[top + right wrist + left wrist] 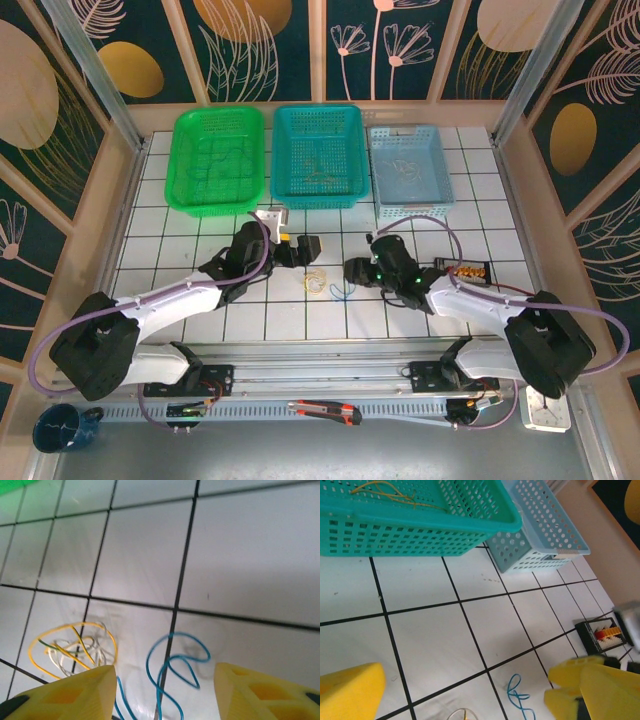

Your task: Untangle the cables

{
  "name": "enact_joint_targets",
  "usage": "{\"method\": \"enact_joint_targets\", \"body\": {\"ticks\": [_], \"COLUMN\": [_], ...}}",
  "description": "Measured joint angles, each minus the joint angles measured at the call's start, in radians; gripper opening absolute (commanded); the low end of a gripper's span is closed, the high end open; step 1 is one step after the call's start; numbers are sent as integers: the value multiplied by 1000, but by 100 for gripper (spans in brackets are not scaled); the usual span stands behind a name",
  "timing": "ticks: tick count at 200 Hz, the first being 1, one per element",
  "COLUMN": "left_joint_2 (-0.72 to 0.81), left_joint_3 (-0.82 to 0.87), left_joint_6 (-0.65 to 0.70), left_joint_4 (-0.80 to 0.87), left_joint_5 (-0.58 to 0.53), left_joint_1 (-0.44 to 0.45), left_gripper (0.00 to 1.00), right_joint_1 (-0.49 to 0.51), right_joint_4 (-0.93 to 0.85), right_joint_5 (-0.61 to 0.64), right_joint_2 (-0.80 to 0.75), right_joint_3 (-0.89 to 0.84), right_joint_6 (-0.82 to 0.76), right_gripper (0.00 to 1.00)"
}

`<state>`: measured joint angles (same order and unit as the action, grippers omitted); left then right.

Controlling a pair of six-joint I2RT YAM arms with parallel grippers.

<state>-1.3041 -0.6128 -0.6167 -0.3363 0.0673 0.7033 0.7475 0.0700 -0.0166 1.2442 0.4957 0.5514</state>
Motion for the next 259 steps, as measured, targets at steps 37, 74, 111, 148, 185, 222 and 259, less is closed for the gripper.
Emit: {"method": "enact_joint_targets", "body": {"ticks": [37, 74, 111, 148, 185, 222, 259], "left_joint_2": [0, 0, 0, -3, -3, -3, -2], "left_joint_3": [-34, -41, -41, -41, -41, -41, -40], "left_joint_6": [-6, -6, -10, -11, -17, -17, -17], "left_joint_4": [-2, -3, -3, -3, -4, -4, -5], "left_joint_5": [0, 1, 1, 2, 2, 1, 1], "left_joint_1": [0, 0, 0, 0, 0, 0, 0], "left_gripper": [99, 99, 99, 99, 99, 99, 99], "right_joint_1": [32, 34, 34, 37, 40, 37, -1], "right_joint_4": [0, 9, 61, 137, 197, 178, 50], "right_joint_5": [16, 17, -2, -40, -89, -108, -105], "right_joint_2": [0, 2, 45, 107, 149, 89, -114], "right_joint_3": [-48, -80, -82, -82, -85, -84, 0], "right_joint_6": [56, 88, 108, 125, 156, 156, 109], "right_gripper": [45, 40, 37, 27, 0, 0, 0]}}
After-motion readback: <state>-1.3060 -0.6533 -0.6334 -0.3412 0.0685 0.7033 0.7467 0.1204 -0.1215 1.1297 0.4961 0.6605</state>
